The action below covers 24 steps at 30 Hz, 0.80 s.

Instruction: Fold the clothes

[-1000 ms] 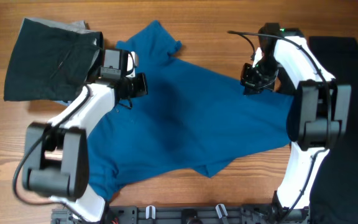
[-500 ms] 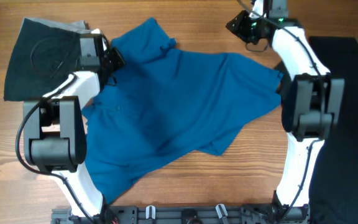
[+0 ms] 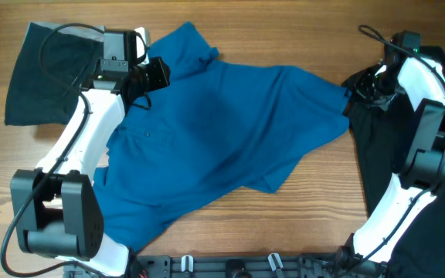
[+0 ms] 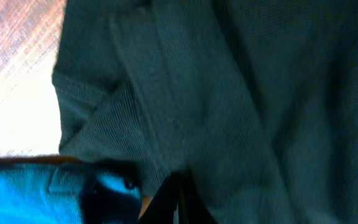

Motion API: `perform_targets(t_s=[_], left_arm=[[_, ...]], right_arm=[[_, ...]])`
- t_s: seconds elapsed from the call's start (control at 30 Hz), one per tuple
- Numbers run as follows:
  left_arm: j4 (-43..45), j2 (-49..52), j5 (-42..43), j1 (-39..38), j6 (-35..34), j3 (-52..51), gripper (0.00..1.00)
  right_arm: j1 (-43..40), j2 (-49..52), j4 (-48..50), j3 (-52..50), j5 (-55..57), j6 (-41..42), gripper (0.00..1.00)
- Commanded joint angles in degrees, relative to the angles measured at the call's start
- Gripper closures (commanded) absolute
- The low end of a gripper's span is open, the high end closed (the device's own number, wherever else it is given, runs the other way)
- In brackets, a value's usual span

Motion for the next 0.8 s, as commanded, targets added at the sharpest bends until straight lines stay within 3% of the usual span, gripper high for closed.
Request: perform_targets(t_s=[0.0, 0.1, 0.2, 0.23, 0.3, 0.43, 0.57, 0.67, 0.77], left_arm=[[-1.4, -0.9, 0.7, -0.3, 0.8, 0.5, 0.66], [-2.8, -1.0, 0.7, -0.3, 0.8, 0.5, 0.63], [-3.9, -1.0, 0.7, -0.3, 0.8, 0.5, 0.53], [-3.8, -1.0, 0.7, -0.4, 0.9, 0.5, 0.51], [-2.8, -1.0, 0.7, -0.4, 0.8, 0.5, 0.46], [-3.3, -1.0, 0.7, -0.9, 0.8, 0.5, 0.44], [-3.3, -1.0, 0.7, -2.6, 1.9, 0.5, 0.42], [-3.5, -1.0, 0.7, -3.3, 1.9, 0.5, 0.4], [-4.6, -0.9, 0.7, -3.6, 1.9, 0.5, 0.4]], right_arm=[[-2.9, 2.6, 2.1, -7.6, 8.1, 1.0, 0.96], [-9.5, 2.2, -1.8, -5.4, 15.2, 4.3, 0.96], [-17.7, -0.4, -7.4, 1.9, 10.4, 3.7, 0.92], [-18.4, -1.7, -7.3, 4.2, 4.8, -0.9, 0.85], [-17.0, -5.9, -4.6, 6.4, -15.9, -17.8, 0.55], [-8.3, -5.9, -4.5, 5.6, -15.8, -19.8, 0.34], [-1.4, -0.7, -3.1, 4.3, -9.4, -19.4, 0.3], [-0.2, 1.8, -3.8, 4.3, -9.2, -19.5, 0.25], [0.3, 2.1, -4.6, 3.8, -9.4, -20.1, 0.27]])
